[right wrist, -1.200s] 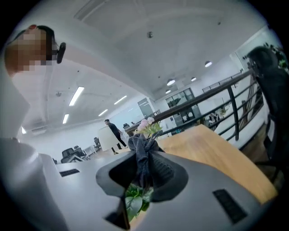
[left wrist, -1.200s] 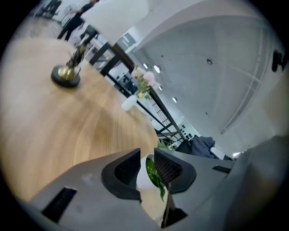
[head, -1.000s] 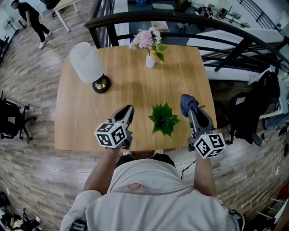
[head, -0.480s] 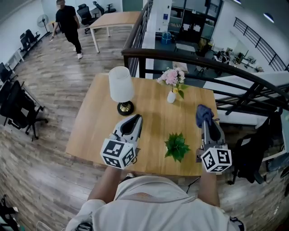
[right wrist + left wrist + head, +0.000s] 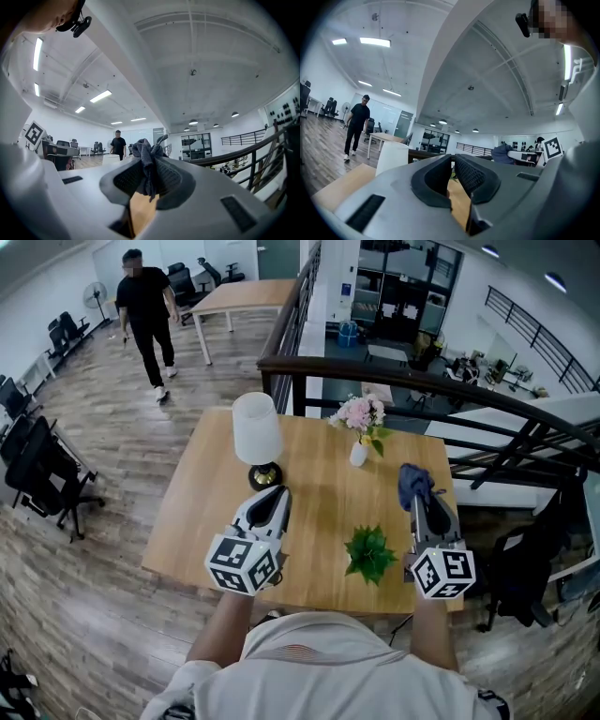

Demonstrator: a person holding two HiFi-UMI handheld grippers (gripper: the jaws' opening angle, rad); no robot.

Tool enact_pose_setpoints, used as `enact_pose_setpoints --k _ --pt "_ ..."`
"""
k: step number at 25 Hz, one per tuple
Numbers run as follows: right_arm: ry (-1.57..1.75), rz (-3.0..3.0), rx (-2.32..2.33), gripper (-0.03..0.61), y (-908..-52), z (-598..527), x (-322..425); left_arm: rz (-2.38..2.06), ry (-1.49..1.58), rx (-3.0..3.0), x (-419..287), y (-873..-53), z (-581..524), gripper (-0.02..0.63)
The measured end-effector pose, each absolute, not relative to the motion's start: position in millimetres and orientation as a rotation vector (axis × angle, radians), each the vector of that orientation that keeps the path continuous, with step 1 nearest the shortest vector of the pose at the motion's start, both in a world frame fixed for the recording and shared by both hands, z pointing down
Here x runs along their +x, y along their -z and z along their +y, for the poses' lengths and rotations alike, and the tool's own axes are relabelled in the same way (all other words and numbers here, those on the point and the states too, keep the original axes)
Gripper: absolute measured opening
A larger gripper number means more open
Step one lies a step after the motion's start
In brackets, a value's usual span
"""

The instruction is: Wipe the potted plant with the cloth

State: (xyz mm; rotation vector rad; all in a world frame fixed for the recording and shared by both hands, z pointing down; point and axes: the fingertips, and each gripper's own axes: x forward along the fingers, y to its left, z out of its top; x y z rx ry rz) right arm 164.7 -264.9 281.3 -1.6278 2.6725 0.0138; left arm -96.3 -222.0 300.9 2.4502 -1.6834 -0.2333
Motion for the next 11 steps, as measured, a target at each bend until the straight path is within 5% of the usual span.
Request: enact_pose_setpoints --k 11 --pt "0.0 2.684 -1.64 0.12 -289.5 -264.7 173.5 -1.668 0.229 2.457 -86.4 -302.3 -224.6 0.032"
